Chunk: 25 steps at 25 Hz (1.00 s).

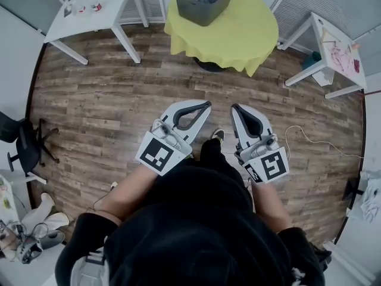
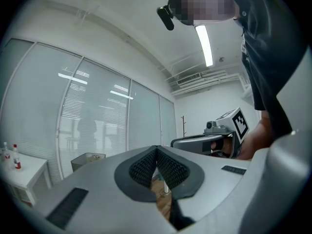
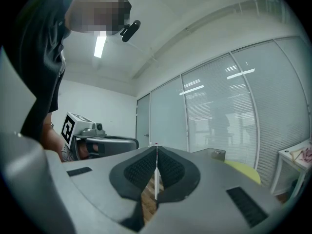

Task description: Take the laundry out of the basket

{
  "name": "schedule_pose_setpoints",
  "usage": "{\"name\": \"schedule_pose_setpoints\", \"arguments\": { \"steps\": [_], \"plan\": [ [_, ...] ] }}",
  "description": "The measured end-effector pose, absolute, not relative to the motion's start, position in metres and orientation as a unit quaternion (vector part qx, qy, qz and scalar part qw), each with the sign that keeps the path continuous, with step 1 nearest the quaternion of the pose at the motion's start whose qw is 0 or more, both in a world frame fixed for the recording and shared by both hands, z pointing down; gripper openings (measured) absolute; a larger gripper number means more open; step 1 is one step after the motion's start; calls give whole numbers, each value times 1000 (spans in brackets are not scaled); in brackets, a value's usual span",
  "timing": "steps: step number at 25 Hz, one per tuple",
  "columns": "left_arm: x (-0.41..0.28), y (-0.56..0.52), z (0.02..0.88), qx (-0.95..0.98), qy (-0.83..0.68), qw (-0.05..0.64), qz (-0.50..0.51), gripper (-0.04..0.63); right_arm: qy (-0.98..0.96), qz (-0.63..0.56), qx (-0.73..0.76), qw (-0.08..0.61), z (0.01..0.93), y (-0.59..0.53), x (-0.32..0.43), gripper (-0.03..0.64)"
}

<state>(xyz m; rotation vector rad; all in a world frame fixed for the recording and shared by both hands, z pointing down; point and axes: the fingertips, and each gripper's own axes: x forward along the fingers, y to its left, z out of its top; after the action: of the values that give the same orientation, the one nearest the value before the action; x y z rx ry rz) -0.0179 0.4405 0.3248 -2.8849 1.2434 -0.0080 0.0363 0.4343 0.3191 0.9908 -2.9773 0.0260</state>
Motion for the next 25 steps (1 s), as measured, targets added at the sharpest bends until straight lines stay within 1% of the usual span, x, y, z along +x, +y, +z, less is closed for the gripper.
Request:
{"name": "schedule_pose_setpoints", "arguments": {
  "steps": [4,11,14,25],
  "plan": [
    [-18,428,325,-920,392,-4,7,9,-951,6,309,0,322,419,35,23],
    [-8,389,326,-917,400,0,-4,9,-957,1,292,-3,322,378,39,23],
    [-4,367,326,-913,407,-9,-4,9,-959,0,283,1,322,356,41,23],
    [26,288,327,-906,423,-14,-16,9,-967,6,254,-7,323,277,64,23]
  ]
}}
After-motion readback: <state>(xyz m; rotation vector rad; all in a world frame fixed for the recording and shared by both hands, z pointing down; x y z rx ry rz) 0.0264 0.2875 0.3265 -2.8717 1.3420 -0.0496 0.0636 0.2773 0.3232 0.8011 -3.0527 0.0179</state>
